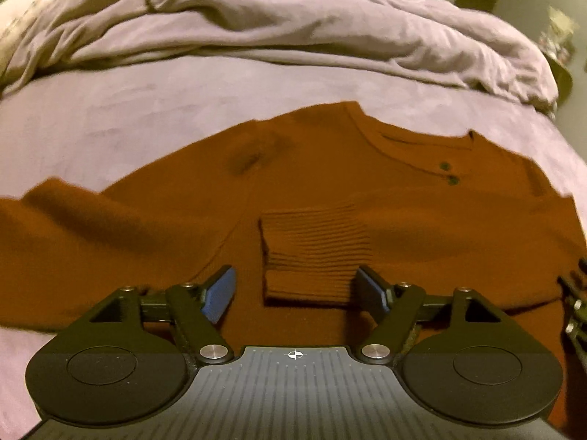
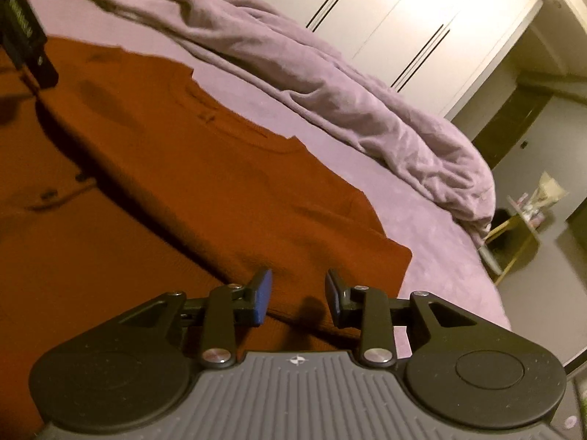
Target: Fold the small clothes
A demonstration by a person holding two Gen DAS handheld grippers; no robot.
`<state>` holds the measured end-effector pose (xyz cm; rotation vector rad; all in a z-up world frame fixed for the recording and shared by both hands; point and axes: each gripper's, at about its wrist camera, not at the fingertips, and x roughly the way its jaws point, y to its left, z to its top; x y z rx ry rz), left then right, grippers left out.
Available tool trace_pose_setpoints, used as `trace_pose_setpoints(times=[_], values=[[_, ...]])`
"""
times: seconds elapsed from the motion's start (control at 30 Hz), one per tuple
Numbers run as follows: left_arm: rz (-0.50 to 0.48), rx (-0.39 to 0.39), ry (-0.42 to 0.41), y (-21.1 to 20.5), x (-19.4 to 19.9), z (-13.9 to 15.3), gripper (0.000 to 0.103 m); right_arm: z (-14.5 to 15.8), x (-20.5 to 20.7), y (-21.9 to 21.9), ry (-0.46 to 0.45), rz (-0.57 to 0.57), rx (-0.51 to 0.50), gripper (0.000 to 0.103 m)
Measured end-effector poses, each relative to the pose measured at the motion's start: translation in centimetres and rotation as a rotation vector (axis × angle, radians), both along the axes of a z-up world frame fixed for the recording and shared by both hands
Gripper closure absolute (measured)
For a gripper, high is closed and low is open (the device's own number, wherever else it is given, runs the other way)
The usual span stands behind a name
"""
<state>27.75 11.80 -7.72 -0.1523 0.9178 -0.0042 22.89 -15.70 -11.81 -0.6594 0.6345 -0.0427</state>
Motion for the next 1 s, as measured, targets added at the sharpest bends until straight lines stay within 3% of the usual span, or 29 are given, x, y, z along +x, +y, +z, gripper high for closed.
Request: trace_pose_setpoints(times=[0.13, 0.27, 0.33, 0.57, 0.73, 0.93, 1.0], values=[[0.075, -0.062, 0.0, 2.6, -1.6, 0.9, 0.022, -0.1, -0.4, 0.1, -0.008, -0.002, -0.013, 0.072], [0.209, -0.134, -0.005, 8.0, -4.4, 2.3, 0.019, 0.8, -1.1, -0.1, 0.003, -0.025, 0.029, 0.072], [0.294, -0.159, -0.016, 11.2, -5.9, 2.7, 0.018, 1.5, -1.8, -0.4, 0.016, -0.033, 0.098, 0.064], [0.637, -0.08, -0.011, 22.3, -10.6, 2.1, 0.02, 2.9, -5.1, -1.5, 0.063, -0.088, 0.296, 0.06], [0.805, -0.164, -0.053, 27.4, -12.6, 0.5, 0.028, 3.2, -5.6, -1.6, 0.076, -0.123, 0.329, 0.06], [0.889, -0.283, -0.164, 30.7, -13.4, -1.1, 0.038, 3.3, -5.0, -1.2, 0.093, -0.134, 0.332, 0.06], [0.915, -0.315, -0.205, 31.5, -13.6, -1.4, 0.049, 3.3, -4.9, -1.0, 0.094, -0.135, 0.324, 0.06]])
